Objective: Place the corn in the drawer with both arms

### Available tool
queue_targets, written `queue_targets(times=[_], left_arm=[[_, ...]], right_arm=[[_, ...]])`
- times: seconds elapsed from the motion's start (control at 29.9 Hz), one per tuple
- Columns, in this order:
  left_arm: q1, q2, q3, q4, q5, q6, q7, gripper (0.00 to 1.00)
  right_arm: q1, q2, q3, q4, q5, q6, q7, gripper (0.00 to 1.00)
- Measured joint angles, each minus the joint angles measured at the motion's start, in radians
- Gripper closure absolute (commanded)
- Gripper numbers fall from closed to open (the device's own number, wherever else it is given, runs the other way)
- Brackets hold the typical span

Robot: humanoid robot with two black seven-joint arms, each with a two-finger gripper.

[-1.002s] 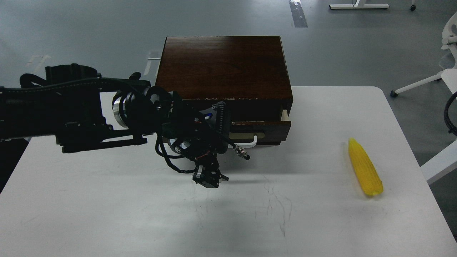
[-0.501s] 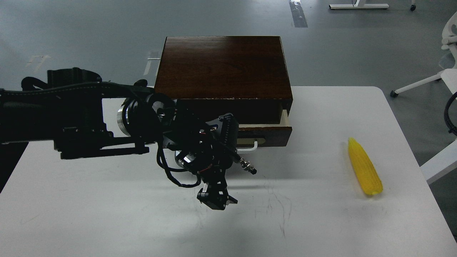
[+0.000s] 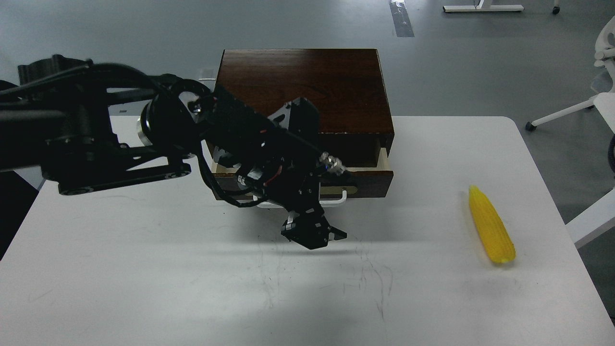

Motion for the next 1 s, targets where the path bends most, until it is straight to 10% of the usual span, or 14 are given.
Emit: queue_targets(times=[0.6, 1.0], left_arm=[[0.197, -0.056, -0.333, 0.636, -1.435, 0.000, 0.000, 0.02], [0.271, -0.114, -0.469, 0.919, -1.868, 0.000, 0.000, 0.02]], right_arm=[[0.284, -0.061, -0.551, 0.044, -0.487, 0.000, 0.000, 0.00], [0.310, -0.150, -0.663, 0.548, -1.292, 0.000, -0.010, 0.00]])
